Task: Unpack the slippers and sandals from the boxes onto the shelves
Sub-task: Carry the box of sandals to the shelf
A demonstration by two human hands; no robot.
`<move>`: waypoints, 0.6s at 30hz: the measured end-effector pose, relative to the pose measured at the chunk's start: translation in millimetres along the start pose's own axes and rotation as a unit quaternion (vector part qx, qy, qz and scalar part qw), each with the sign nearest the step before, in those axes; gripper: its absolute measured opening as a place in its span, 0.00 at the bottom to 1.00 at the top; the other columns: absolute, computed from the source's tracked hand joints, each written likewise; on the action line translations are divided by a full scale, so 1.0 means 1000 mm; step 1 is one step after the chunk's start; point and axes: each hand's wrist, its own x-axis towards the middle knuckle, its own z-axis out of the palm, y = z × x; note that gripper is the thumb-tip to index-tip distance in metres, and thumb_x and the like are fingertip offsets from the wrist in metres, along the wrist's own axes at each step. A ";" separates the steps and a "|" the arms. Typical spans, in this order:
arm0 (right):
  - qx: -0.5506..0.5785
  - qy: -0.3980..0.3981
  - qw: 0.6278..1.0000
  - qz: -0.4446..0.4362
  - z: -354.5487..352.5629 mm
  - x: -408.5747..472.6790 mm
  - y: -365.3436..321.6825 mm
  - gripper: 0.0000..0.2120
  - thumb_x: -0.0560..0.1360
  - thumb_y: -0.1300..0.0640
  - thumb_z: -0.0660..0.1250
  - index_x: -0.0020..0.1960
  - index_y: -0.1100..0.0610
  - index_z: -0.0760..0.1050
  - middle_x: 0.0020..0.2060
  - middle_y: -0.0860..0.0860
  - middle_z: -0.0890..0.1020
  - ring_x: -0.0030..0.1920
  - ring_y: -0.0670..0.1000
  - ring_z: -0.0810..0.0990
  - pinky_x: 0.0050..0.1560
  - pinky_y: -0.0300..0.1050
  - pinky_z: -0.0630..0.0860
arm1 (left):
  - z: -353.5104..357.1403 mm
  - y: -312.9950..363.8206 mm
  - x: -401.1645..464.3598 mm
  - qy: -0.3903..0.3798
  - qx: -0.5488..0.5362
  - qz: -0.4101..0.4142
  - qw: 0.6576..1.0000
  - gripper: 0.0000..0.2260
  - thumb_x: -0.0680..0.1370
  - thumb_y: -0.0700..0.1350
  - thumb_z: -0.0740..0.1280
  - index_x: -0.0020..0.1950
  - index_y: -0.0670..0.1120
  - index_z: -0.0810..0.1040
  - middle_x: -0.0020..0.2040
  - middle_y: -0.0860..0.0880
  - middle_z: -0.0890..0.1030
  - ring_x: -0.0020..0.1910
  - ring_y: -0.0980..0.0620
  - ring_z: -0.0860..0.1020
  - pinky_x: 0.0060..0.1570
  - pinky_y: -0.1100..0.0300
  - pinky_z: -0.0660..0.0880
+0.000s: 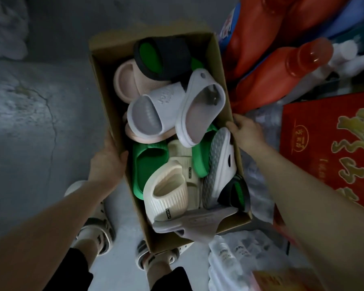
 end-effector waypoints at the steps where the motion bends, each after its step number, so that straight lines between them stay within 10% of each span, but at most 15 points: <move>1: -0.010 -0.002 1.000 -0.012 0.000 0.001 0.001 0.14 0.80 0.50 0.61 0.62 0.51 0.78 0.53 0.58 0.83 0.53 0.63 0.79 0.52 0.53 0.76 | 0.002 0.000 0.001 0.004 0.002 -0.006 1.000 0.30 0.79 0.43 0.64 0.77 0.41 0.54 0.59 0.32 0.77 0.55 0.30 0.76 0.55 0.42 0.72; 18: -0.089 -0.004 0.994 -0.069 -0.080 -0.110 -0.067 0.08 0.80 0.58 0.60 0.43 0.58 0.72 0.37 0.63 0.80 0.38 0.65 0.78 0.34 0.52 0.70 | -0.096 -0.011 -0.102 0.011 -0.063 -0.046 0.997 0.19 0.78 0.44 0.65 0.68 0.48 0.67 0.52 0.36 0.82 0.50 0.33 0.79 0.49 0.43 0.76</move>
